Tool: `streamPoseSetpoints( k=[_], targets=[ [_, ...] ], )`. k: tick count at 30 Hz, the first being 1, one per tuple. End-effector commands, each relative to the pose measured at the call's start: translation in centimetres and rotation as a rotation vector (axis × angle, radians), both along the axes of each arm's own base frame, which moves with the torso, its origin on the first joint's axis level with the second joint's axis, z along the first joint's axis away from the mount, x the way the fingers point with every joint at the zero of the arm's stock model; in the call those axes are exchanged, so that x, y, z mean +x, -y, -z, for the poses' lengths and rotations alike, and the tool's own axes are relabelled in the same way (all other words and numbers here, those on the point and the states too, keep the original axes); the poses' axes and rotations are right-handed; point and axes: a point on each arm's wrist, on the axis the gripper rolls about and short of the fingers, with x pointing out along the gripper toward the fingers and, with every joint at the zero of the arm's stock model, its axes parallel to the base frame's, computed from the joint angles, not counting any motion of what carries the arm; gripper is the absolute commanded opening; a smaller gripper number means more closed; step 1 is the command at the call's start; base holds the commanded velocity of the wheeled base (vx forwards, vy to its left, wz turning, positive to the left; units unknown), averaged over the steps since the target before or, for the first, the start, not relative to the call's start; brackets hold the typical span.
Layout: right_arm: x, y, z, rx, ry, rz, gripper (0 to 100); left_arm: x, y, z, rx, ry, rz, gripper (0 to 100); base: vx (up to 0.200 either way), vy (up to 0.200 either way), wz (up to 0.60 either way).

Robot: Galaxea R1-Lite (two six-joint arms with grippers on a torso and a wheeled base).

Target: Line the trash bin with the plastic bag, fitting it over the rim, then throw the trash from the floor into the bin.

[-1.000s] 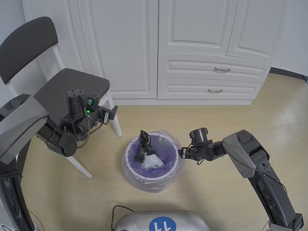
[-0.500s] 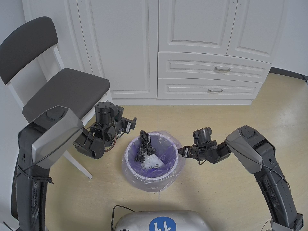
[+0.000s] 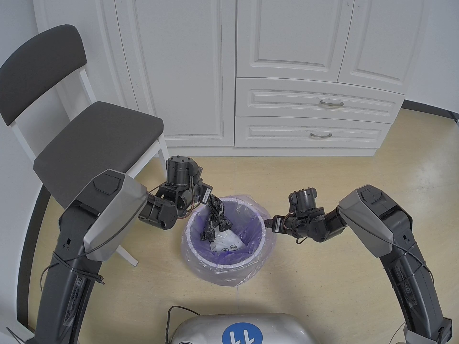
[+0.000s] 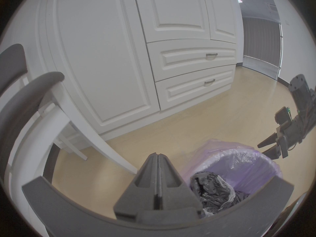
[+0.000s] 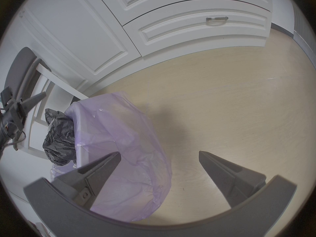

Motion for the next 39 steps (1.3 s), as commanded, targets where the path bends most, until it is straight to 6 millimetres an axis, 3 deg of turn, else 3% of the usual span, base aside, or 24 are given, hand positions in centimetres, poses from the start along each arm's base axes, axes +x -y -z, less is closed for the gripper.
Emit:
streamPoseSetpoints(
  k=[1, 12, 27, 32, 39],
  targets=[
    [0.0, 0.0, -0.1, 0.002, 0.002, -0.001, 100, 0.3, 0.3, 2.2, 0.011, -0.032, 0.004, 0, 0.000, 0.000, 0.00],
    [0.0, 0.0, -0.1, 0.003, 0.003, -0.002, 100, -1.7, 2.3, 3.0, -0.018, -0.080, 0.039, 0, 0.000, 0.000, 0.00],
    [0.0, 0.0, -0.1, 0.003, 0.001, 0.000, 100, -2.5, 1.9, 3.1, -0.058, -0.209, 0.104, 0, 0.000, 0.000, 0.00],
    [0.0, 0.0, -0.1, 0.002, 0.002, -0.001, 100, -2.1, 0.0, -0.3, -0.072, -0.167, 0.068, 0, 0.000, 0.000, 0.00],
    [0.0, 0.0, -0.1, 0.003, 0.003, 0.000, 100, -0.5, -0.1, -1.7, -0.121, -0.209, 0.107, 0, 0.000, 0.000, 0.00]
  ],
)
